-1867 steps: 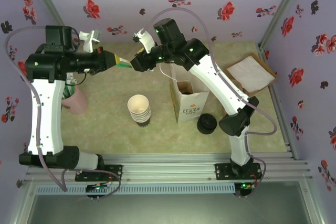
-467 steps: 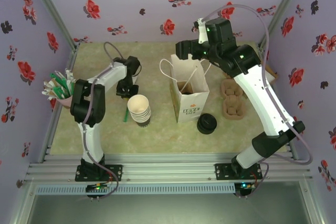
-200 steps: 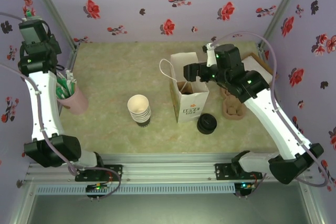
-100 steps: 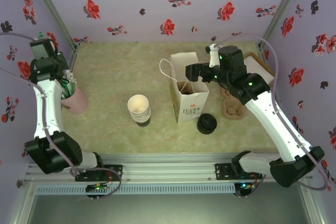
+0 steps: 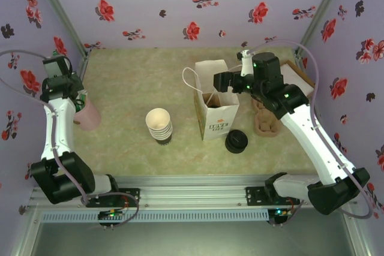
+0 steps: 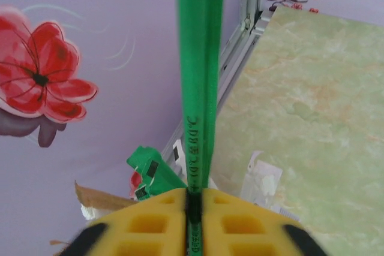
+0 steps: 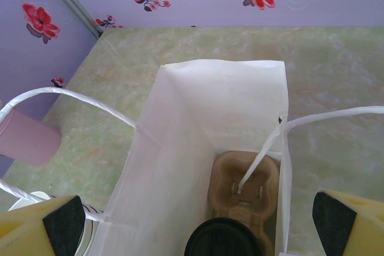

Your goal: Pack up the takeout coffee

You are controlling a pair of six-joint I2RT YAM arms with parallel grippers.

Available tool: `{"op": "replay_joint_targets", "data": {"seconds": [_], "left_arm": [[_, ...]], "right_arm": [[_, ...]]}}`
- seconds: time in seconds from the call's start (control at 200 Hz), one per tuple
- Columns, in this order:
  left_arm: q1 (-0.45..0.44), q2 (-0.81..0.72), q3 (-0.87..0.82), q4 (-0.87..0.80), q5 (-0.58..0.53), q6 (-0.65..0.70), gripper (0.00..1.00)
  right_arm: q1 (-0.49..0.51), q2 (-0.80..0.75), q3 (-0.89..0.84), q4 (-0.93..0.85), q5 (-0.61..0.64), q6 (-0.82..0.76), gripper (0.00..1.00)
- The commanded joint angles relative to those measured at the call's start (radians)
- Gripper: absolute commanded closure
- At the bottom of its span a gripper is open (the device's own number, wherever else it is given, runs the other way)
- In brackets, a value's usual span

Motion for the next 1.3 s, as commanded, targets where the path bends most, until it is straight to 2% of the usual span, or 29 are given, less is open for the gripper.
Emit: {"op": "replay_joint_targets", "data": {"seconds": [0.0,0.18,0.315,0.46,0.615,0.92,1.075,1.295], "left_arm": [[0.006,-0.043,-0.005,0.010,-0.030,-0.041,0.74],[0.007,-0.073,0.026,-0.036,-0.005,-0.072,0.52],[0.007,-0.090,0.066,-0.078,0.010,-0.090,0.40],[0.006,-0.095,0.156,-0.163,0.078,-0.133,0.25],[-0.068,-0.117,0.259,-0.247,0.118,-0.160,0.01],[-0.337,-0.031,0.444,-0.431,0.171,-0.213,0.01],[-0.501,0.050,0.484,-0.462,0.191,-0.229,0.01],[-0.623,0.132,0.464,-0.421,0.263,-0.264,0.01]], "right_arm": [[-0.008,-0.013,0.003,0.026,-0.021,0.017,0.01],[-0.009,-0.013,0.013,0.022,-0.018,0.015,0.01],[-0.010,-0.008,0.017,0.017,-0.019,0.020,0.01],[-0.009,-0.006,0.030,0.002,-0.008,0.024,0.01],[-0.010,-0.002,0.105,-0.081,0.053,-0.009,0.01],[-0.058,0.036,0.326,-0.261,0.163,-0.018,0.01],[-0.176,0.063,0.375,-0.327,0.171,0.032,0.01],[-0.380,0.067,0.292,-0.372,0.145,0.114,0.01]]}}
